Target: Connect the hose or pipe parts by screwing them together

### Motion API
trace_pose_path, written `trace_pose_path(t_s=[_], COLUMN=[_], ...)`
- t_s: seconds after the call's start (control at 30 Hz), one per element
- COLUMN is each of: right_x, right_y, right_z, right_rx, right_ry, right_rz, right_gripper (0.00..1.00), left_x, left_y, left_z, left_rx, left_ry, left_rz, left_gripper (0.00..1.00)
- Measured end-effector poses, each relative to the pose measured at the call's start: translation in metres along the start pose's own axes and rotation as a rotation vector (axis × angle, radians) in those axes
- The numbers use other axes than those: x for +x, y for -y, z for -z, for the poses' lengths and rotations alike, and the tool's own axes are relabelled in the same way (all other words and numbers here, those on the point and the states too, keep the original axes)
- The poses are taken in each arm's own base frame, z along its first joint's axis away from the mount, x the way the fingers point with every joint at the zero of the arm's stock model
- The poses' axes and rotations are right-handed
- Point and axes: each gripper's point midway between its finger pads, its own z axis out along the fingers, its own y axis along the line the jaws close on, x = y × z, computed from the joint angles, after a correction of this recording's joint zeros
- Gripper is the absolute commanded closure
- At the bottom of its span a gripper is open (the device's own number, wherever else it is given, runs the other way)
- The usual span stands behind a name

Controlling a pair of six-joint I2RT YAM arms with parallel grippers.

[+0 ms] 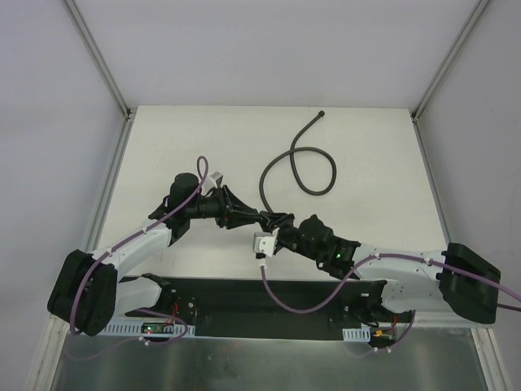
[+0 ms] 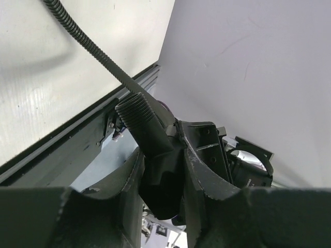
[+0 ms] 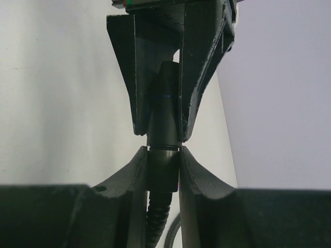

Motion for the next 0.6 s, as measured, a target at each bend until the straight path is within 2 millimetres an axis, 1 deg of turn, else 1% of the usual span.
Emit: trace_pose_path(t_s=[0.17,0.27,0.33,0.37,0.43,0.6], right_x=[0.004,0.003,-0.002,0.003,0.002,-0.008], right_y=[-0.003,-0.002,-0.001,0.004,0.008,0.011], right_z=[0.001,0.001,0.001,0.002,0.003,0.002], right_rx=[-0.007,-0.019,-0.055,-0.055,-0.095,-0.264], right_ry=[-0.017,-0.009,0.034,0.039,0.084,0.183], right_rz=[-0.099,-0.197,-0.316,-0.365,-0.498,-0.803], right_gripper=[0.99,0.99,0.99,0.99,0.99,0.99], left_x=[-0.002,-0.002,-0.001,-0.001,0.000,0.005], left_y=[-0.001,0.002,0.007,0.009,0.014,0.022], left_z=[-0.003,-0.002,-0.002,-0.002,-0.002,0.005], left_rx=[0.011,0.028,0.045,0.052,0.071,0.122], left_ry=[-0.006,-0.012,-0.022,-0.022,-0.023,-0.011], left_rz=[-0.089,-0.203,-0.306,-0.360,-0.473,-0.759], left_gripper=[1.00,1.00,1.00,1.00,1.00,1.00])
